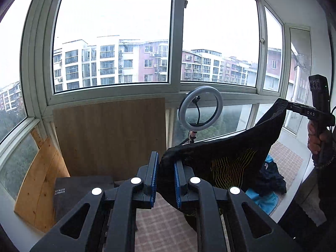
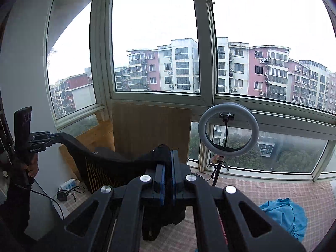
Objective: Fold clothes
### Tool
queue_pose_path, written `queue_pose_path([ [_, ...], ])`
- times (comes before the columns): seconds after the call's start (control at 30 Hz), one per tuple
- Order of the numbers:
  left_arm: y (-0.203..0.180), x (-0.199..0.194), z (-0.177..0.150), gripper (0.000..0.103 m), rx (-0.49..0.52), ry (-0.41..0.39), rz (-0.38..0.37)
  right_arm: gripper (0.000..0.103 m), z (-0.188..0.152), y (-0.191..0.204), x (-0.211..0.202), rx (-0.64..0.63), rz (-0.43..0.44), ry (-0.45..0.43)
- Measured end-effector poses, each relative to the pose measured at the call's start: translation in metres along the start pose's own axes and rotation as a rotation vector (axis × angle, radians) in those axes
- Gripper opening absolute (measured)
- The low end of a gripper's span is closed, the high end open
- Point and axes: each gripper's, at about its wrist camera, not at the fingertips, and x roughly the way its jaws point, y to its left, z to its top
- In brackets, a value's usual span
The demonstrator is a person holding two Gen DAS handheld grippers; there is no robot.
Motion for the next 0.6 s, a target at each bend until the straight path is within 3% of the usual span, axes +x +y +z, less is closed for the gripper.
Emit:
queue_pose_path([
  [0.13, 0.005, 0.018, -0.004, 0.012, 0.013, 0.054, -0.056, 0.004, -0.023, 0.000, -0.008, 0.063, -0.009, 0.038],
  [0.27, 0.012, 0.099, -0.020, 0.013, 0.022, 0.196, -0.054, 0.004, -0.076, -0.032, 0.045, 0.209, -0.054, 0.178],
  [0.4, 0.017, 0.241, -0.074, 0.019, -0.016, 0.480, -0.017, 0.004, -0.159, -0.081, 0.133, 0.393, -0.107, 0.406],
  [0.47, 0.014, 0.309, -0.119, 0.019, -0.031, 0.643, 0.067, 0.004, -0.208, -0.098, 0.180, 0.397, -0.164, 0.537],
  [0.5, 0.011, 0.335, -0.142, 0.014, -0.041, 0.707, 0.108, 0.004, -0.233, -0.106, 0.201, 0.393, -0.183, 0.608],
  [0.6, -0.004, 0.355, -0.185, 0.014, -0.093, 0.767, 0.086, 0.005, -0.293, -0.122, 0.240, 0.368, -0.181, 0.786],
])
